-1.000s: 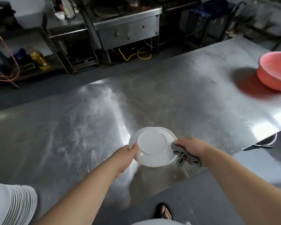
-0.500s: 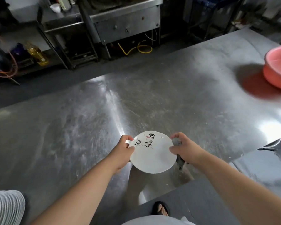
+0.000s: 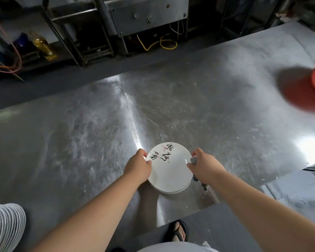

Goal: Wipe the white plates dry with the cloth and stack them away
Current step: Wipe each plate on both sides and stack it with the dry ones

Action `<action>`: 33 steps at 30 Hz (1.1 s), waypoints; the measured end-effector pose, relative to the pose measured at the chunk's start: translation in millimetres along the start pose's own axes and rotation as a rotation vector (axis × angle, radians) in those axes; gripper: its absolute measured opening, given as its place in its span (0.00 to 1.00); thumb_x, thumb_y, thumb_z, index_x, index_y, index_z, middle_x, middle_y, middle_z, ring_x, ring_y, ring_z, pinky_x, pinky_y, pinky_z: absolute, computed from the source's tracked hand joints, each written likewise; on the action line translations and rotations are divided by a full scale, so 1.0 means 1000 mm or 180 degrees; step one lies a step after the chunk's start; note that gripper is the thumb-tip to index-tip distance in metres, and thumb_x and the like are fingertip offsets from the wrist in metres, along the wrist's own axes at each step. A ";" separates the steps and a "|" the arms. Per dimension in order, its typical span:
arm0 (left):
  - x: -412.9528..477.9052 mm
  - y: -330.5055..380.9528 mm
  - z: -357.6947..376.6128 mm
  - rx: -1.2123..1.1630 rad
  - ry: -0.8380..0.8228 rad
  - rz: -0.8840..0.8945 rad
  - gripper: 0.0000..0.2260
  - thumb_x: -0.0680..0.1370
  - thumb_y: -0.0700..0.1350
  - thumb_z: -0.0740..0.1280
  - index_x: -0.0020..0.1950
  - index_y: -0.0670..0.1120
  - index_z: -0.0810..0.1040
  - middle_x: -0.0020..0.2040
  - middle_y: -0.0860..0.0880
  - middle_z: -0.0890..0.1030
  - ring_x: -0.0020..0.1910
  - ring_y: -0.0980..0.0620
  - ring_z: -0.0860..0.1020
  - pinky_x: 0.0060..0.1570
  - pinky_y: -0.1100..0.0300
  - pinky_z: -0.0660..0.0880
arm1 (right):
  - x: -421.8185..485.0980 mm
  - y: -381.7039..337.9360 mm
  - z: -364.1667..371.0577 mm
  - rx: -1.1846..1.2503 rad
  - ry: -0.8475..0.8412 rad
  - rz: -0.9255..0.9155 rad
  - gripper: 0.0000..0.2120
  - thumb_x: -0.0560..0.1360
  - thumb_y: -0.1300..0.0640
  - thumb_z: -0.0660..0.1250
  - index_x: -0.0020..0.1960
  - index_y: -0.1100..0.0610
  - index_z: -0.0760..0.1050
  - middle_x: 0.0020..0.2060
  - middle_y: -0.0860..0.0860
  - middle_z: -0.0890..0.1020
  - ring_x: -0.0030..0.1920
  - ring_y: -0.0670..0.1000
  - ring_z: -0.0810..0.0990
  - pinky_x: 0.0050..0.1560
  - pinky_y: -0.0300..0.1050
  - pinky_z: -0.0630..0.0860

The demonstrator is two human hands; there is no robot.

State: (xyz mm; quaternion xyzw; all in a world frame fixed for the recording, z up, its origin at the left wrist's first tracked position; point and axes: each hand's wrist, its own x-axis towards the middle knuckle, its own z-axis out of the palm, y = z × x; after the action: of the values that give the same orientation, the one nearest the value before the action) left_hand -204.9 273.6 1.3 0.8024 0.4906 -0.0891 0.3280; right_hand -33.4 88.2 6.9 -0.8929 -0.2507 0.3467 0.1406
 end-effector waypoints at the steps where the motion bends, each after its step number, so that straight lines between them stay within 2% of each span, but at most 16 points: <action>1: 0.002 -0.001 0.001 0.0005 0.0005 -0.0012 0.06 0.83 0.49 0.65 0.56 0.52 0.70 0.49 0.52 0.79 0.46 0.50 0.79 0.41 0.55 0.75 | 0.001 0.000 0.002 -0.0054 0.0020 0.0013 0.15 0.79 0.44 0.65 0.62 0.46 0.68 0.43 0.45 0.83 0.39 0.51 0.84 0.39 0.47 0.82; 4: 0.003 0.000 0.004 0.0050 0.0050 0.0022 0.06 0.83 0.48 0.65 0.57 0.51 0.70 0.49 0.53 0.78 0.46 0.49 0.79 0.40 0.55 0.74 | 0.000 -0.001 0.005 -0.0242 0.0103 0.0041 0.16 0.80 0.44 0.64 0.64 0.48 0.67 0.43 0.47 0.83 0.40 0.54 0.85 0.44 0.50 0.84; 9: 0.003 0.000 0.009 0.0182 0.0167 0.0176 0.07 0.83 0.48 0.65 0.57 0.51 0.69 0.52 0.51 0.78 0.48 0.47 0.78 0.43 0.54 0.74 | -0.005 -0.003 0.006 -0.0488 0.0186 0.0127 0.17 0.80 0.43 0.65 0.66 0.49 0.69 0.49 0.47 0.79 0.46 0.55 0.79 0.43 0.47 0.76; 13: 0.002 -0.001 0.009 0.0224 0.0201 0.0233 0.07 0.83 0.49 0.66 0.57 0.51 0.68 0.52 0.51 0.77 0.47 0.47 0.77 0.43 0.54 0.72 | -0.016 -0.002 -0.003 -0.0635 0.0204 0.0282 0.19 0.76 0.36 0.65 0.57 0.49 0.72 0.46 0.45 0.81 0.45 0.53 0.82 0.44 0.47 0.79; 16: -0.001 -0.009 -0.001 0.0128 0.0204 0.0221 0.11 0.82 0.56 0.66 0.59 0.52 0.70 0.51 0.53 0.78 0.48 0.49 0.77 0.44 0.55 0.72 | -0.024 -0.003 -0.017 -0.0731 0.0393 0.0321 0.20 0.74 0.32 0.63 0.51 0.48 0.72 0.42 0.44 0.81 0.43 0.52 0.82 0.46 0.48 0.82; 18: -0.005 -0.020 -0.013 -0.0014 0.0275 0.0175 0.14 0.80 0.60 0.67 0.60 0.54 0.71 0.51 0.54 0.79 0.49 0.50 0.78 0.46 0.55 0.74 | -0.029 -0.015 -0.026 -0.0781 0.0500 0.0232 0.19 0.74 0.32 0.63 0.49 0.48 0.71 0.40 0.44 0.81 0.39 0.51 0.82 0.43 0.46 0.82; 21: -0.015 -0.049 -0.040 -0.0140 0.0386 0.0111 0.14 0.79 0.61 0.67 0.59 0.55 0.72 0.48 0.56 0.79 0.48 0.52 0.79 0.50 0.54 0.78 | -0.037 -0.057 -0.027 -0.0857 0.0517 -0.0029 0.18 0.74 0.34 0.64 0.48 0.48 0.71 0.39 0.44 0.82 0.33 0.50 0.84 0.37 0.44 0.82; 24: -0.035 -0.091 -0.078 -0.0303 0.0532 -0.0004 0.12 0.80 0.61 0.66 0.58 0.56 0.72 0.48 0.57 0.79 0.47 0.53 0.79 0.48 0.55 0.77 | -0.040 -0.112 -0.003 -0.0914 0.0313 -0.0398 0.17 0.73 0.33 0.60 0.48 0.47 0.72 0.42 0.43 0.83 0.28 0.50 0.84 0.35 0.45 0.81; 26: -0.051 -0.124 -0.107 -0.0450 0.0726 -0.0109 0.11 0.80 0.60 0.67 0.56 0.56 0.74 0.48 0.57 0.79 0.46 0.53 0.79 0.46 0.57 0.75 | -0.042 -0.154 0.023 -0.1064 0.0034 -0.0741 0.19 0.70 0.32 0.54 0.47 0.46 0.72 0.43 0.43 0.83 0.32 0.50 0.84 0.35 0.46 0.79; 29: -0.080 -0.179 -0.152 -0.0608 0.1061 -0.0246 0.09 0.79 0.59 0.69 0.54 0.57 0.75 0.46 0.56 0.80 0.45 0.52 0.79 0.45 0.58 0.74 | -0.068 -0.228 0.062 -0.0995 -0.0051 -0.1106 0.17 0.71 0.34 0.60 0.47 0.46 0.72 0.42 0.44 0.84 0.38 0.51 0.85 0.44 0.47 0.81; 33: -0.132 -0.255 -0.210 -0.0776 0.1483 -0.0400 0.08 0.78 0.59 0.69 0.52 0.57 0.74 0.43 0.57 0.81 0.42 0.54 0.79 0.41 0.58 0.72 | -0.113 -0.323 0.114 -0.0967 -0.0179 -0.1574 0.13 0.74 0.37 0.63 0.48 0.46 0.74 0.35 0.46 0.84 0.36 0.47 0.84 0.42 0.43 0.82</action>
State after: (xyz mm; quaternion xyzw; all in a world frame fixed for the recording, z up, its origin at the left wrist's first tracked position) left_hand -524.6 384.0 111.9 0.7238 0.6088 0.1375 0.2943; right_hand -297.2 304.6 123.9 -0.8056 -0.5135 0.2850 0.0784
